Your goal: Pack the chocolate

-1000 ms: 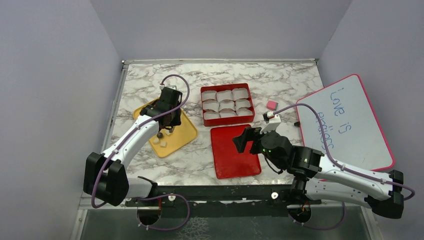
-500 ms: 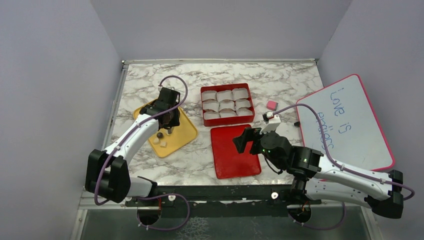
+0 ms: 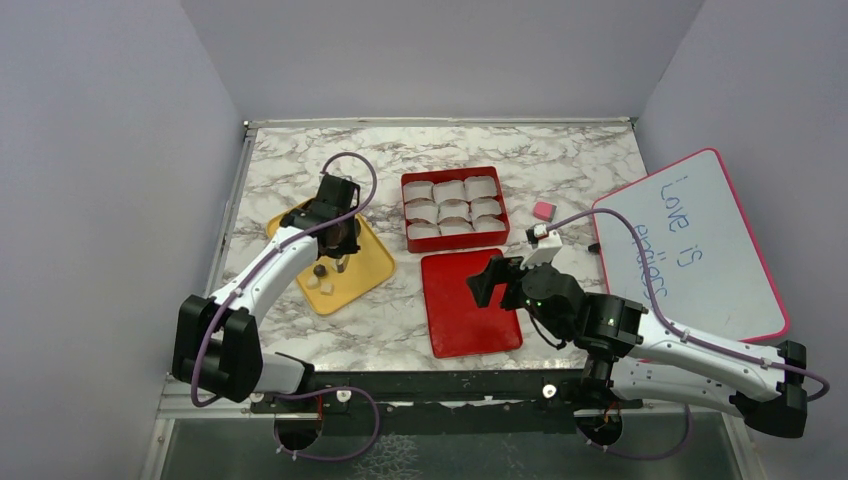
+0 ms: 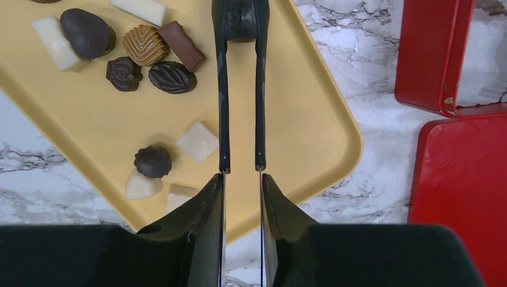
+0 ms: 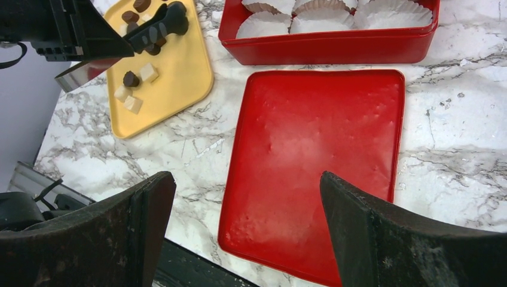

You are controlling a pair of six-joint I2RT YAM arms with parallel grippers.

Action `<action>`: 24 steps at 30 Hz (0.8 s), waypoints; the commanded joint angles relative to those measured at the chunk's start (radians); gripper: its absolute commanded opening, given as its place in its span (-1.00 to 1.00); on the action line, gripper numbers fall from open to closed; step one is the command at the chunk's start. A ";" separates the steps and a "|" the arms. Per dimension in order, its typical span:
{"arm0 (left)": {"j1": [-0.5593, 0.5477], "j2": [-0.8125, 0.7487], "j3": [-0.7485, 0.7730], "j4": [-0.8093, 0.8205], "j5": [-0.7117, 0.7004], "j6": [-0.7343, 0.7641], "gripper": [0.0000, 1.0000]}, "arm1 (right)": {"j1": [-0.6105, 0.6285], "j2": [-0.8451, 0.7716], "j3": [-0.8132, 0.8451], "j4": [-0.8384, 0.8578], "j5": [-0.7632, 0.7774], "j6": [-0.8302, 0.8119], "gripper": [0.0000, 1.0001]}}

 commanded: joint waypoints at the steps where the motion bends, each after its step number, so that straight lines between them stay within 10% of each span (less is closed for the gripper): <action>1: 0.007 -0.077 0.029 0.003 0.058 0.014 -0.60 | -0.003 -0.018 0.000 -0.014 0.026 0.005 0.92; 24: -0.021 0.056 0.358 -0.012 0.240 0.083 -0.62 | -0.002 -0.051 -0.006 -0.041 0.070 -0.001 0.92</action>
